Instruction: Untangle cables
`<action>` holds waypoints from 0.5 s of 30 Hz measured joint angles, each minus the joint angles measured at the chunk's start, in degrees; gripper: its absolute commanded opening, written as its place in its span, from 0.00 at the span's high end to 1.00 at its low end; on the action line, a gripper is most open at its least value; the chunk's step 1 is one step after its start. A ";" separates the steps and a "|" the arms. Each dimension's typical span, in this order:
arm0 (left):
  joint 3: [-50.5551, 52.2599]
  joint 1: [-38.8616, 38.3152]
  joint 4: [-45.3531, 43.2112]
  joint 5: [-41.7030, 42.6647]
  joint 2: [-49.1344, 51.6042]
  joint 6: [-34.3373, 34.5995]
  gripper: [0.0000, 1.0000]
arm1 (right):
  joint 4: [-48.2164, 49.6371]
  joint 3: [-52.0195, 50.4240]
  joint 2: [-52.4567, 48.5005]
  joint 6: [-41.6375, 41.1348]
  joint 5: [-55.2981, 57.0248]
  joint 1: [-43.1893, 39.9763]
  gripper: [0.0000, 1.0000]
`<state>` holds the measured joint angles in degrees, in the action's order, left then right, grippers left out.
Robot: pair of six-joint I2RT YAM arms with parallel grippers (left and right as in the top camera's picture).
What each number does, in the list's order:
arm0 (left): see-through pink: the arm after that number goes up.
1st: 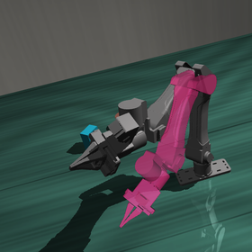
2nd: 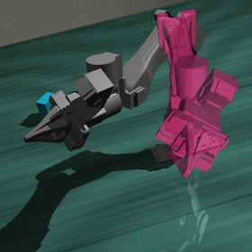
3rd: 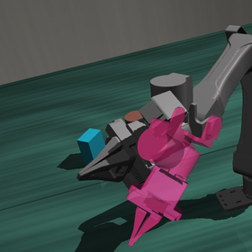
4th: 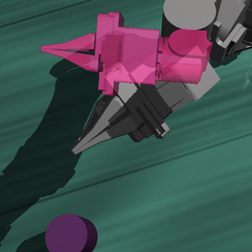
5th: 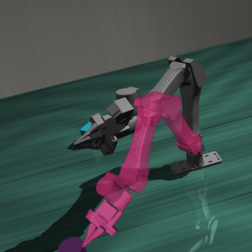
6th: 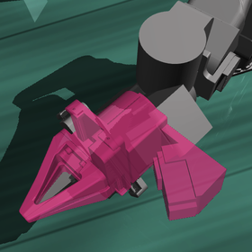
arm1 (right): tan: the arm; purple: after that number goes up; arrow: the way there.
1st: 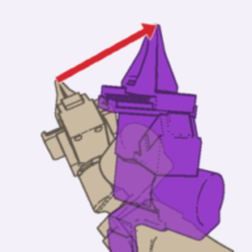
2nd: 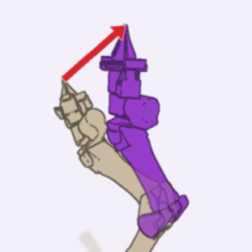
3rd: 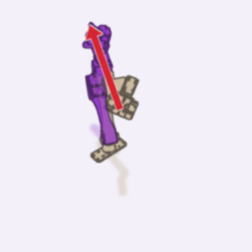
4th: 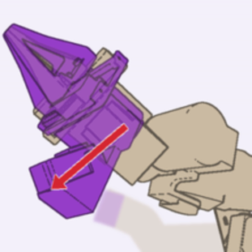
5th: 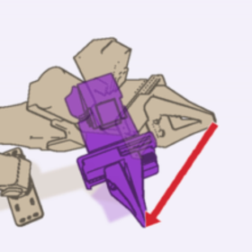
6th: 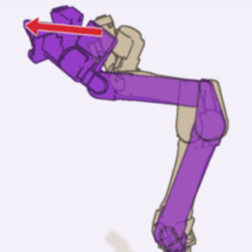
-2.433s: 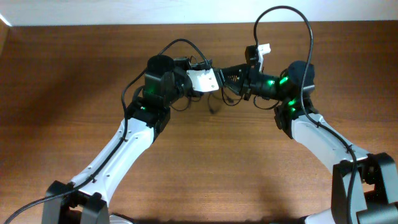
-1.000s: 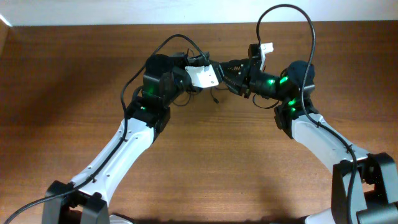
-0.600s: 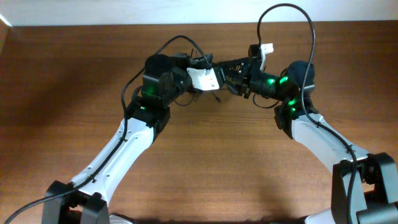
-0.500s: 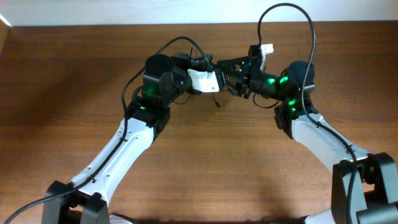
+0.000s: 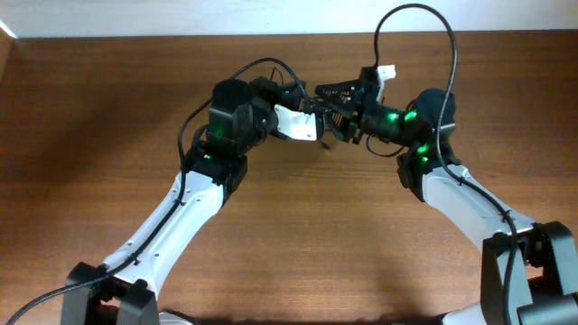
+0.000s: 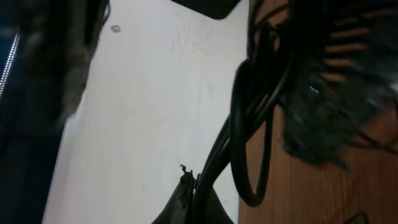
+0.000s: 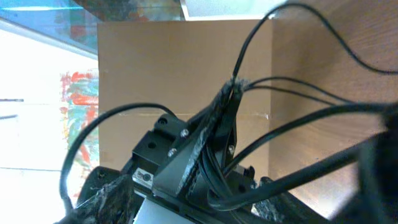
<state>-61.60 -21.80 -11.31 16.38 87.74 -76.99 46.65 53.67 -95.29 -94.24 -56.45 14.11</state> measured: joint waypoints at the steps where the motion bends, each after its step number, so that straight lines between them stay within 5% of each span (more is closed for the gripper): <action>1: 0.00 0.00 -0.13 -0.13 0.00 -0.02 1.00 | 0.00 0.00 0.00 0.09 0.00 0.46 0.32; 10: 0.00 -0.07 -0.26 -1.84 0.00 -0.24 1.00 | 0.33 0.00 0.00 0.22 -0.59 1.42 0.31; 13: 0.00 -0.11 1.70 -4.13 0.02 -0.24 1.00 | 0.28 0.00 0.00 2.12 -1.22 1.36 0.52; 15: 0.00 -0.11 2.95 -4.72 0.02 -0.66 1.00 | 0.26 0.02 0.00 3.10 -0.72 0.76 0.52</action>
<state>-61.60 -21.91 -8.36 11.66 87.77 -77.65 46.92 53.69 -95.29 -91.13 -57.17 14.87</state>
